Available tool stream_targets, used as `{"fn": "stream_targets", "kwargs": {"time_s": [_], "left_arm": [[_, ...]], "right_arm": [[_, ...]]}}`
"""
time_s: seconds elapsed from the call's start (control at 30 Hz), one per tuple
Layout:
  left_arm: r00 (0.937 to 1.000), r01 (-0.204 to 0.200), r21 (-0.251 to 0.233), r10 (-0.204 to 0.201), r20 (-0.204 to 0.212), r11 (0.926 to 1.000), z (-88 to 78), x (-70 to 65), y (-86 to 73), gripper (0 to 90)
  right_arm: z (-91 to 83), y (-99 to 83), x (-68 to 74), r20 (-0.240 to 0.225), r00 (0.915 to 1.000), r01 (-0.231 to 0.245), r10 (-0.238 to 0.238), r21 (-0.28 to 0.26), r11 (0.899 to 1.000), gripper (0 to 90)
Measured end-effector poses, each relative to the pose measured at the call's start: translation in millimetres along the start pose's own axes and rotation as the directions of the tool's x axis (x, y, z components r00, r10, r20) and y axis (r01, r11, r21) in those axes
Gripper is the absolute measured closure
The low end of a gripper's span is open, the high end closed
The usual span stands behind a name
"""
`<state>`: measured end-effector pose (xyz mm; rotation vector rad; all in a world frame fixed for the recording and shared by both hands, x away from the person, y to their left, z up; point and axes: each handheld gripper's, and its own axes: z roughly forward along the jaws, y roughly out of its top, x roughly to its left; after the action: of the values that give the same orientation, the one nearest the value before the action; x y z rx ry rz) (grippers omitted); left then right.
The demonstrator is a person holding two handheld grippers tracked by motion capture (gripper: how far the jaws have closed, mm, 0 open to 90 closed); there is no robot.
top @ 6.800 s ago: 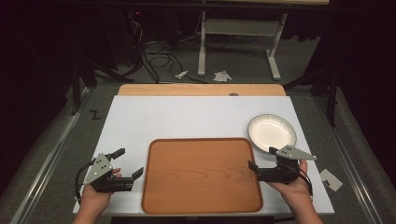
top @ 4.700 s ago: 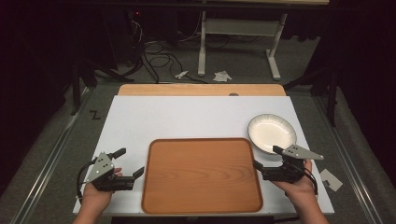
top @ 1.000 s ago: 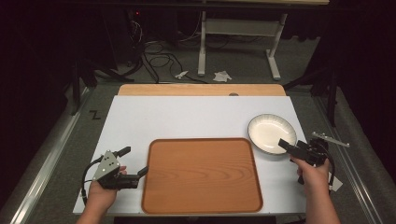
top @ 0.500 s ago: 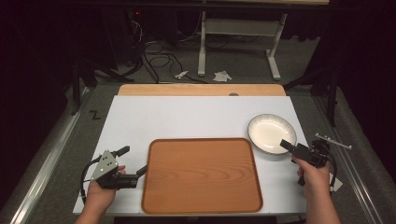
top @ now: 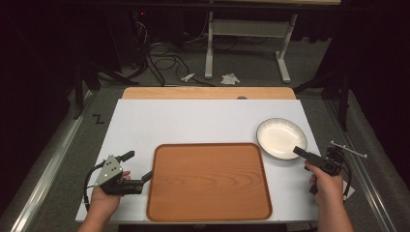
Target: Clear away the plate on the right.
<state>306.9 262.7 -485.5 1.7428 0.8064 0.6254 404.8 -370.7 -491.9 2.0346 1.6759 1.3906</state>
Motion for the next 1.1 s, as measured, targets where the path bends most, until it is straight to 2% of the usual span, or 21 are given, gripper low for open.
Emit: {"fn": "stream_targets", "kwargs": {"time_s": [0.23, 0.37, 0.57, 0.73, 0.87, 0.93, 1.03, 1.1], "left_arm": [[1.0000, -0.001, 0.005, 0.001, 0.001, 1.0000, 2.1, 0.0, 0.2, 6.6], [1.0000, -0.001, 0.006, 0.001, 0.004, 1.0000, 2.6, -0.5, 0.1, 6.6], [1.0000, -0.005, 0.016, 0.005, 0.005, 0.9999, 1.6, -0.3, -0.9, 6.6], [1.0000, -0.005, 0.021, 0.005, 0.002, 0.9998, -2.3, -0.9, -2.5, 6.7], [1.0000, -0.003, 0.027, 0.003, -0.004, 0.9996, -6.9, -0.5, -4.9, 6.6], [0.9999, 0.001, 0.027, 0.000, -0.011, 0.9996, -9.8, 0.1, -6.2, 6.6], [0.9997, 0.007, 0.026, -0.007, -0.023, 0.9996, -13.7, 0.9, -7.6, 6.6], [0.9996, 0.006, 0.028, -0.005, -0.027, 0.9996, -15.7, 1.0, -8.1, 6.6]], "right_arm": [[-0.3, -1.5, -6.7, 0.025, 0.9987, -0.045, 0.045, 0.015, 0.999, 16.7], [0.2, -2.1, -10.5, 0.006, 0.9976, -0.070, 0.070, 0.018, 0.997, 20.5], [4.9, -2.1, -12.0, -0.007, 0.9974, -0.072, 0.072, 0.033, 0.997, 27.3], [10.8, -1.2, -13.1, -0.012, 0.9951, -0.098, 0.098, 0.048, 0.994, 33.3], [16.6, 1.5, -19.1, -0.032, 0.9925, -0.117, 0.118, 0.038, 0.992, 37.9], [20.2, 2.4, -20.3, -0.042, 0.9908, -0.127, 0.129, 0.038, 0.991, 43.3], [23.1, 3.0, -21.2, -0.032, 0.9881, -0.149, 0.150, 0.038, 0.988, 51.2], [24.4, 2.8, -22.1, -0.012, 0.9903, -0.138, 0.139, 0.041, 0.990, 60.1]]}}
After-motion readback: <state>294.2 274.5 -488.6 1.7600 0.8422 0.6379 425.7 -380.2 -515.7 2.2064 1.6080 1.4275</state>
